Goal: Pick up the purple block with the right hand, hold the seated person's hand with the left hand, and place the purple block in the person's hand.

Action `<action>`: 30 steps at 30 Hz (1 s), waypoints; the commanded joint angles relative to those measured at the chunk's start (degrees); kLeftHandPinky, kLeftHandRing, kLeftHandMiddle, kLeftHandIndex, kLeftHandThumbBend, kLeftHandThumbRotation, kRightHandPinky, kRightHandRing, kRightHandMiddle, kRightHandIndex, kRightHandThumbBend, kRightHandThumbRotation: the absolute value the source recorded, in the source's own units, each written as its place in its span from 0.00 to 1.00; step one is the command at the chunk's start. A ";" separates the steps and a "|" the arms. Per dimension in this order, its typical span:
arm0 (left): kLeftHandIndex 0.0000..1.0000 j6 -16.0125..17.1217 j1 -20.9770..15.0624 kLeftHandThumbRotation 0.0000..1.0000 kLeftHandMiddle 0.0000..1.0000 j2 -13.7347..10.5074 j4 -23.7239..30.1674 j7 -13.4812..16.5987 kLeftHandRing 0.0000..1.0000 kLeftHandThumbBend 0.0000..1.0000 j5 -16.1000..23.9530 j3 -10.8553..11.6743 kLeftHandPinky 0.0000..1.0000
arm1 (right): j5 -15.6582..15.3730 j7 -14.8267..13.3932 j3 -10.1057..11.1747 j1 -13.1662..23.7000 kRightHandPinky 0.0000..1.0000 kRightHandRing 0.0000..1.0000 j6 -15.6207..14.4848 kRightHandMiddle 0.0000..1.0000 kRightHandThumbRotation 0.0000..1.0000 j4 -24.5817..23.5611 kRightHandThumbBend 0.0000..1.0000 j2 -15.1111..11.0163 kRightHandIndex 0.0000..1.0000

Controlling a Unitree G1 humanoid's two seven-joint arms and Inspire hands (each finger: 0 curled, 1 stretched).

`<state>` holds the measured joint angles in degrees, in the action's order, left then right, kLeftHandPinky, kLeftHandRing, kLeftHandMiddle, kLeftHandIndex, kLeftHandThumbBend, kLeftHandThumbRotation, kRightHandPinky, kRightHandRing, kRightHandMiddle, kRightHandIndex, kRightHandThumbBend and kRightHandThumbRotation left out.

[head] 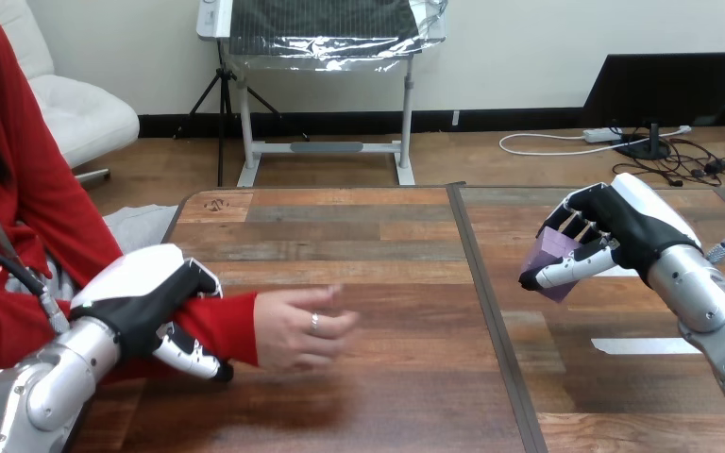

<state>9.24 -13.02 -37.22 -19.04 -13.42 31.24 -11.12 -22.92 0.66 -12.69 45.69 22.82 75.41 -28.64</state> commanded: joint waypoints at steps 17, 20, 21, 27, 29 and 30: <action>0.38 -1.34 -8.79 0.00 0.38 0.04 7.10 -0.07 0.32 0.75 -2.96 3.89 0.25 | 2.15 -0.03 1.54 1.79 0.41 0.43 0.78 0.46 0.00 -2.04 0.82 2.57 0.48; 0.38 -1.73 -9.26 0.00 0.38 0.15 7.42 -0.18 0.31 0.75 -2.81 3.64 0.25 | 1.98 0.00 1.39 1.81 0.42 0.43 0.86 0.46 0.00 -2.08 0.82 2.75 0.48; 0.38 -1.84 -9.36 0.00 0.38 0.18 7.50 -0.22 0.31 0.75 -2.76 3.59 0.25 | 1.94 0.00 1.36 1.82 0.42 0.43 0.87 0.46 0.00 -2.08 0.82 2.79 0.48; 0.38 -1.86 -10.40 0.00 0.38 0.69 7.65 0.27 0.31 0.75 -2.02 3.12 0.25 | 1.76 -0.07 1.21 1.98 0.42 0.43 0.89 0.46 0.00 -2.22 0.82 3.20 0.48; 0.38 -2.03 -10.78 0.00 0.38 0.93 7.75 0.28 0.31 0.75 -1.88 2.99 0.24 | 1.72 -0.11 1.17 2.01 0.42 0.43 1.08 0.46 0.00 -2.26 0.83 3.33 0.48; 0.38 -2.06 -10.88 0.00 0.38 1.00 7.75 0.29 0.31 0.75 -1.84 2.96 0.24 | 1.70 -0.13 1.16 2.01 0.41 0.43 1.13 0.46 0.00 -2.27 0.83 3.36 0.48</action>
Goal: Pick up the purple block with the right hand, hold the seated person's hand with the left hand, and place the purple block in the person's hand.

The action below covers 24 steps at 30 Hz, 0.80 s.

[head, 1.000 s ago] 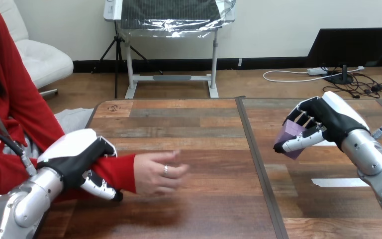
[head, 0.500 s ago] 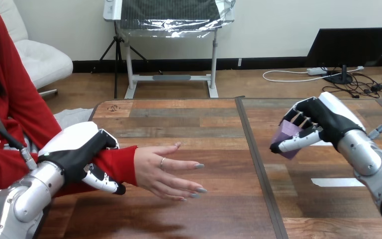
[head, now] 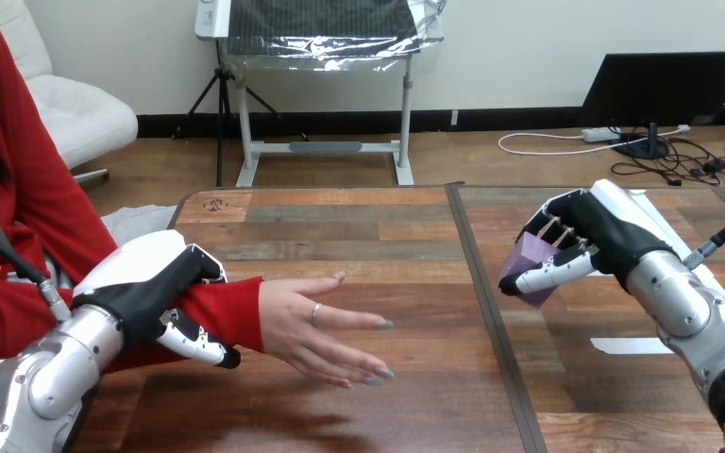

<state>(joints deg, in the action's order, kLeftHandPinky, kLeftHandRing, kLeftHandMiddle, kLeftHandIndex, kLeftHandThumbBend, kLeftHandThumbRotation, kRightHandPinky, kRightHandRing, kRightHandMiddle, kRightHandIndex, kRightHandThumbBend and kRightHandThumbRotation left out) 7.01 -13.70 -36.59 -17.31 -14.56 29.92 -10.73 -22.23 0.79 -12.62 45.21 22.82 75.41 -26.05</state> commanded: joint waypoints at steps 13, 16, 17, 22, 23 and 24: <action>0.38 -1.00 -11.63 0.00 0.37 1.84 6.55 1.03 0.30 0.75 -0.70 2.35 0.23 | 1.37 0.44 1.33 2.69 0.41 0.43 1.71 0.46 0.00 -2.68 0.83 1.21 0.49; 0.38 -1.26 -11.89 0.00 0.37 2.24 6.44 1.08 0.30 0.75 -0.66 2.28 0.23 | 1.79 0.84 1.64 2.68 0.41 0.43 2.14 0.46 0.00 -3.03 0.83 1.35 0.48; 0.38 -1.34 -11.99 0.00 0.37 2.35 6.40 1.08 0.30 0.75 -0.64 2.26 0.24 | 1.87 0.92 1.70 2.69 0.41 0.42 2.26 0.46 0.00 -3.17 0.83 1.38 0.48; 0.38 -1.94 -12.44 0.00 0.38 3.15 6.18 1.27 0.30 0.75 -0.70 2.23 0.24 | 2.25 1.47 2.03 2.77 0.40 0.42 2.59 0.45 0.00 -3.47 0.83 1.54 0.48; 0.38 -1.99 -12.54 0.00 0.38 3.31 6.07 1.37 0.30 0.75 -0.72 2.23 0.24 | 2.35 1.62 2.11 2.79 0.40 0.42 2.63 0.45 0.00 -3.54 0.83 1.57 0.48; 0.38 -2.03 -12.60 0.00 0.38 3.42 6.00 1.44 0.31 0.75 -0.73 2.22 0.24 | 2.41 1.73 2.16 2.80 0.40 0.42 2.66 0.45 0.00 -3.58 0.83 1.60 0.48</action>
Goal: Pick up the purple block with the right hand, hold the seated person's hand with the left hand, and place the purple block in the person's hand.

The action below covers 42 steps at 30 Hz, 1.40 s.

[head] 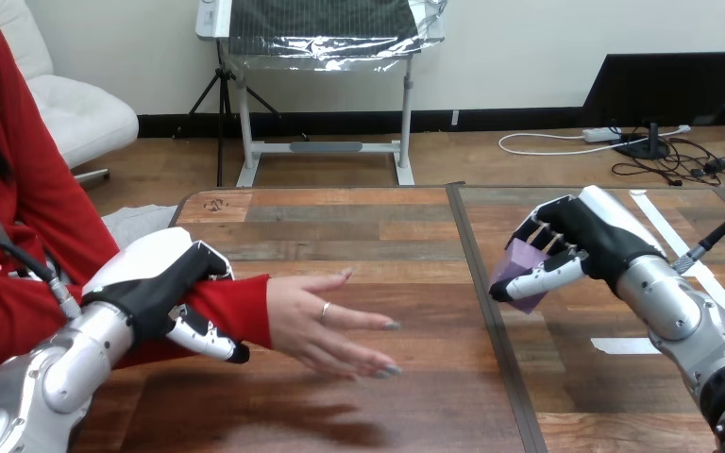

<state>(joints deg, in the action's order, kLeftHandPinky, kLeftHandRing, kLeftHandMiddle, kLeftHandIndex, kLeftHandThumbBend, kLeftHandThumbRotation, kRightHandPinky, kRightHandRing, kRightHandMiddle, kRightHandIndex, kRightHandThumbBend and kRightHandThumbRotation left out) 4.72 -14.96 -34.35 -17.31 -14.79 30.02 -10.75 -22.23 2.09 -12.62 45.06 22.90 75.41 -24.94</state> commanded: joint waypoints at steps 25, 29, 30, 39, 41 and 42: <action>0.38 -0.21 -14.57 0.00 0.37 4.99 3.64 2.53 0.30 0.74 -1.21 2.14 0.24 | 4.07 1.56 1.87 3.59 0.36 0.40 6.28 0.44 0.00 -7.07 0.84 2.06 0.45; 0.39 -0.36 -15.21 0.00 0.37 5.51 3.29 2.60 0.31 0.74 -0.99 2.00 0.24 | 4.46 2.12 1.91 3.78 0.35 0.39 6.42 0.43 0.00 -8.02 0.83 2.59 0.45; 0.39 -0.40 -15.30 0.00 0.37 5.59 3.25 2.59 0.31 0.74 -0.96 1.99 0.24 | 4.55 2.24 1.96 3.78 0.35 0.39 6.43 0.43 0.00 -8.18 0.83 2.68 0.45; 0.39 -0.75 -16.62 0.00 0.38 6.72 2.49 2.21 0.31 0.73 -1.13 1.87 0.24 | 5.04 2.27 2.04 3.73 0.33 0.36 7.39 0.41 0.00 -10.47 0.83 4.00 0.44; 0.39 -0.88 -16.88 0.00 0.38 6.98 2.45 2.17 0.31 0.73 -1.10 1.81 0.24 | 5.17 2.23 2.04 3.74 0.32 0.36 8.18 0.41 0.00 -10.82 0.83 4.41 0.44; 0.39 -0.92 -16.94 0.00 0.38 7.06 2.45 2.16 0.31 0.73 -1.08 1.80 0.24 | 5.21 2.22 2.05 3.74 0.32 0.35 8.38 0.41 0.00 -10.92 0.83 4.52 0.44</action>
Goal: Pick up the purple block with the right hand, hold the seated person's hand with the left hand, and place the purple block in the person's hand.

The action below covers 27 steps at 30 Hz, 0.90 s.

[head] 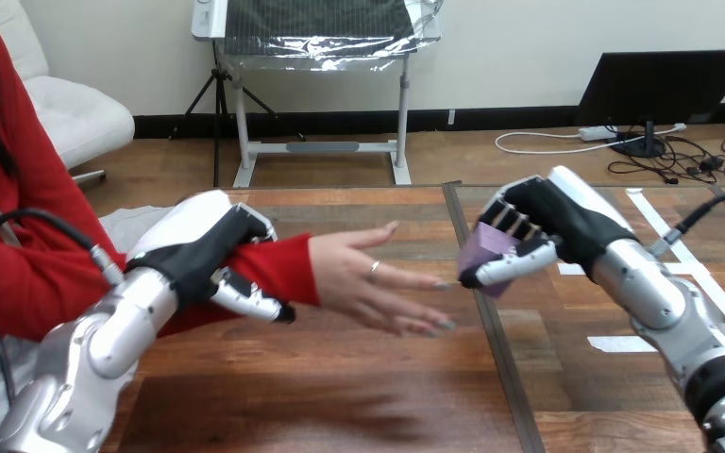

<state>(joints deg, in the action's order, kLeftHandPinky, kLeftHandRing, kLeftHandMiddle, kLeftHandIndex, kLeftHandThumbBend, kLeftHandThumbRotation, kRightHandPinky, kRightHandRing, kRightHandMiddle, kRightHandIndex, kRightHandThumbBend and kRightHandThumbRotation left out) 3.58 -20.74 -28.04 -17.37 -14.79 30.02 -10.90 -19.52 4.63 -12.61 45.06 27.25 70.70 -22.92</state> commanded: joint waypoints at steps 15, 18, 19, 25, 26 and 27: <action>0.41 0.50 -12.32 0.00 0.39 2.42 1.29 2.58 0.33 0.73 -1.33 1.91 0.26 | 2.78 -0.03 1.69 4.43 0.31 0.35 3.98 0.40 0.00 -9.26 0.83 5.02 0.43; 0.41 0.70 -12.54 0.00 0.40 2.70 0.95 2.52 0.33 0.73 -1.55 1.95 0.26 | 3.07 0.34 1.74 4.56 0.32 0.35 3.72 0.40 0.00 -9.89 0.83 5.61 0.43; 0.41 0.73 -12.62 0.00 0.40 2.83 0.85 2.58 0.33 0.73 -1.57 1.93 0.26 | 3.16 0.44 1.74 4.63 0.32 0.35 3.60 0.40 0.00 -10.14 0.82 5.90 0.43; 0.42 0.57 -12.86 0.00 0.40 3.26 0.79 2.70 0.34 0.73 -1.44 1.80 0.27 | 3.01 0.27 1.38 5.05 0.32 0.35 3.39 0.40 0.00 -10.90 0.82 7.01 0.43; 0.42 0.53 -12.89 0.00 0.41 3.35 0.79 2.70 0.34 0.73 -1.45 1.80 0.27 | 2.98 0.24 1.35 5.12 0.32 0.35 3.29 0.40 0.00 -10.99 0.82 7.21 0.43; 0.42 0.51 -12.90 0.00 0.41 3.40 0.79 2.70 0.34 0.73 -1.45 1.82 0.27 | 2.94 0.21 1.34 5.15 0.32 0.35 3.20 0.40 0.00 -11.08 0.83 7.36 0.43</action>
<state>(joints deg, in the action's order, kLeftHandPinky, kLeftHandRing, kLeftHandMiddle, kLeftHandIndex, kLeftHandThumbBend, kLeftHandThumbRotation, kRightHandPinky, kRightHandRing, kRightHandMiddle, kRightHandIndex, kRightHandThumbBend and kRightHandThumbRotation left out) 3.56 -24.33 -25.27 -18.13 -14.77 29.87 -10.96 -17.91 5.07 -12.62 45.07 29.02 64.15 -16.88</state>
